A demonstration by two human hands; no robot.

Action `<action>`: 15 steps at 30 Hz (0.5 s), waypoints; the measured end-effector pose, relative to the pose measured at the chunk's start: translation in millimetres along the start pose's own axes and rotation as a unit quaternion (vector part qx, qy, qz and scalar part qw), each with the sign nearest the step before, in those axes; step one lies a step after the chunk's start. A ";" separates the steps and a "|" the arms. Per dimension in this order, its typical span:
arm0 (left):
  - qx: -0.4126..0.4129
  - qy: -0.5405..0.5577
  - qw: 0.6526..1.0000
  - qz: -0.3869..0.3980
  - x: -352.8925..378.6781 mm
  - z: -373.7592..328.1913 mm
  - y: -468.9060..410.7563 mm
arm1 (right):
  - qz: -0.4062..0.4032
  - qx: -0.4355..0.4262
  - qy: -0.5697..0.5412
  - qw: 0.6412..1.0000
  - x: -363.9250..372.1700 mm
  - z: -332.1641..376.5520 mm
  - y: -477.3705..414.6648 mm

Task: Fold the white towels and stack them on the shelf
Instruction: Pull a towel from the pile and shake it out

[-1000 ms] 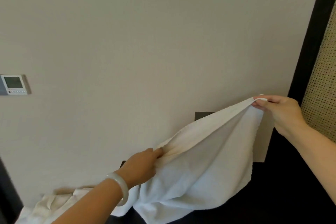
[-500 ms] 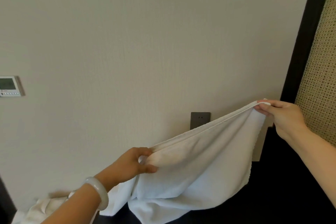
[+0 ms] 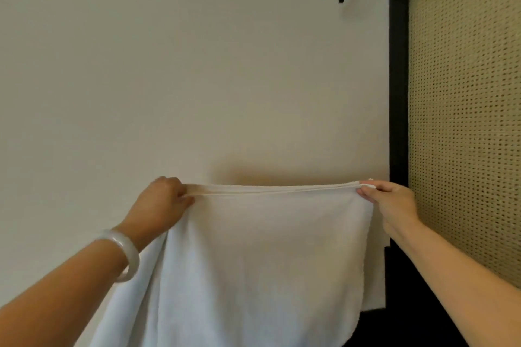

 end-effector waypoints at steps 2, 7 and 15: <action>0.010 -0.006 0.998 -0.067 -44.7 -13.1 -52.2 | -0.011 -0.045 -0.033 0.998 11.7 37.7 -12.2; 0.041 0.003 0.962 -0.270 -139.4 -39.8 -121.8 | -0.005 -0.163 -0.121 0.979 30.6 138.9 -37.8; -0.056 0.023 0.984 -0.169 -145.2 -7.6 -92.2 | 0.043 -0.179 -0.063 0.981 30.6 160.9 -35.6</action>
Point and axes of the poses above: each hand's wrist, its own y-axis away from the middle knuckle, its own x-axis out of the palm, z = x × y, the point moved 2 cm from there along -y, towards the middle knuckle, and after that the axes turned 1 degree about -z, right-handed, at the moved point
